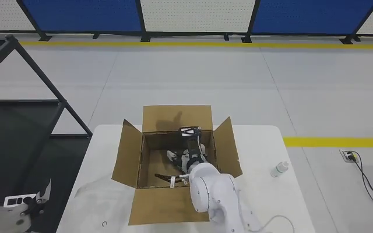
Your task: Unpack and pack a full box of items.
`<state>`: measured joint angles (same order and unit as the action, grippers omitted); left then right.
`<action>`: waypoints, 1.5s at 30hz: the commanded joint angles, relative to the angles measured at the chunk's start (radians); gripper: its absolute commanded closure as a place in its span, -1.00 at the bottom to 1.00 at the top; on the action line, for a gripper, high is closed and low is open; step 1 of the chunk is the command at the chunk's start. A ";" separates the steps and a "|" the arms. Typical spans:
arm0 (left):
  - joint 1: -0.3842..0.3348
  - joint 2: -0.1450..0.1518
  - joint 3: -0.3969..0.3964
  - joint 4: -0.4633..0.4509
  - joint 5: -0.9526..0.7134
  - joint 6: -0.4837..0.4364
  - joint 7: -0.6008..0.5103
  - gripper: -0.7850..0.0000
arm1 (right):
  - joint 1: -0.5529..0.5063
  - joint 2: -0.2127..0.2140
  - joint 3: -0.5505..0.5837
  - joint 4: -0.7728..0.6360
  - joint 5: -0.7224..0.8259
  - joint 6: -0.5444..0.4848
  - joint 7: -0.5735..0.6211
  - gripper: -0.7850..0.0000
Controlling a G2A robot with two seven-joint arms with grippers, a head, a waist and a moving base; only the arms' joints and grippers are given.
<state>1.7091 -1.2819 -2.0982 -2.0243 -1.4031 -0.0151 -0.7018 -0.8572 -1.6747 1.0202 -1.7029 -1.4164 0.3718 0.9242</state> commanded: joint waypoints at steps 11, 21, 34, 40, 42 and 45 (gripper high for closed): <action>-0.006 -0.003 0.020 -0.005 0.024 0.014 0.002 -1.00 | -0.272 0.041 0.157 -0.618 -0.085 -0.164 -0.089 -1.00; -0.019 -0.005 0.047 -0.016 0.055 0.028 0.010 -1.00 | -0.384 0.053 0.405 -0.647 -0.106 -0.069 -0.104 -1.00; -0.036 -0.005 0.096 -0.036 0.118 0.044 0.023 -1.00 | -0.530 0.069 0.693 -0.448 0.054 -0.042 -0.118 -1.00; -0.036 -0.006 0.108 -0.045 0.130 0.041 0.029 -1.00 | -0.453 0.078 0.724 -0.247 0.052 -0.022 -0.119 -1.00; -0.036 -0.006 0.108 -0.045 0.132 0.040 0.030 -1.00 | -0.426 0.081 0.732 -0.192 0.052 -0.019 -0.126 -1.00; -0.035 -0.006 0.109 -0.045 0.135 0.038 0.032 -1.00 | -0.388 0.086 0.731 -0.119 0.026 -0.012 -0.134 -1.00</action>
<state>1.6734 -1.2877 -1.9897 -2.0699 -1.2692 0.0235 -0.6703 -1.2592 -1.5908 1.7532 -1.8493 -1.3753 0.3552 0.7927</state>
